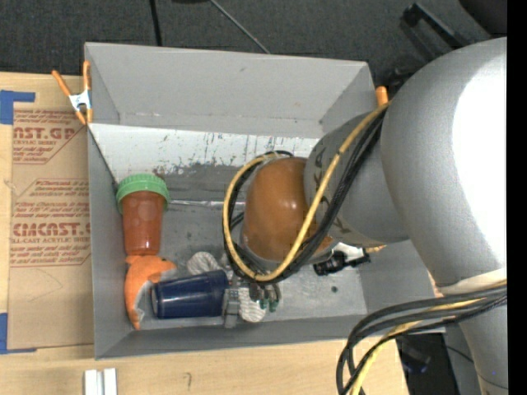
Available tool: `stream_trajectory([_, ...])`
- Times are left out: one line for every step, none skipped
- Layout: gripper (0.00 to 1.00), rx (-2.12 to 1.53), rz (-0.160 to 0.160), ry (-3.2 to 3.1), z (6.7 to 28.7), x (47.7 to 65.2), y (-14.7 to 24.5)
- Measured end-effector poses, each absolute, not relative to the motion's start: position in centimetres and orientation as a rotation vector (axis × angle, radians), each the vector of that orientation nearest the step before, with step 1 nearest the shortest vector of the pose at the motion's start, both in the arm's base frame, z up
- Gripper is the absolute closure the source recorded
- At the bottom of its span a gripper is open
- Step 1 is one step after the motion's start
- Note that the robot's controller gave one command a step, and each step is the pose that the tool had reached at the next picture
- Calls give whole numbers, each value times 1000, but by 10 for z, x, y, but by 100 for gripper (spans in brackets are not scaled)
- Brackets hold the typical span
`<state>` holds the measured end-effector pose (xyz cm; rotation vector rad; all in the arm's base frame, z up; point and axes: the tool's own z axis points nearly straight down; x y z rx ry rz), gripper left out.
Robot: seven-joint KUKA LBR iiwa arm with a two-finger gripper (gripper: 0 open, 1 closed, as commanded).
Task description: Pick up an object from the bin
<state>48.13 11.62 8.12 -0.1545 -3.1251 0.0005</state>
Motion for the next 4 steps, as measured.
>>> stream_trajectory([100,-169,-5,-3137,93,489,114])
stream_trajectory([0,-143,-2,-3138,139,487,112])
stream_trajectory([0,-143,-2,-3138,138,487,112])
stream_trajectory([100,9,7,-3138,69,512,190])
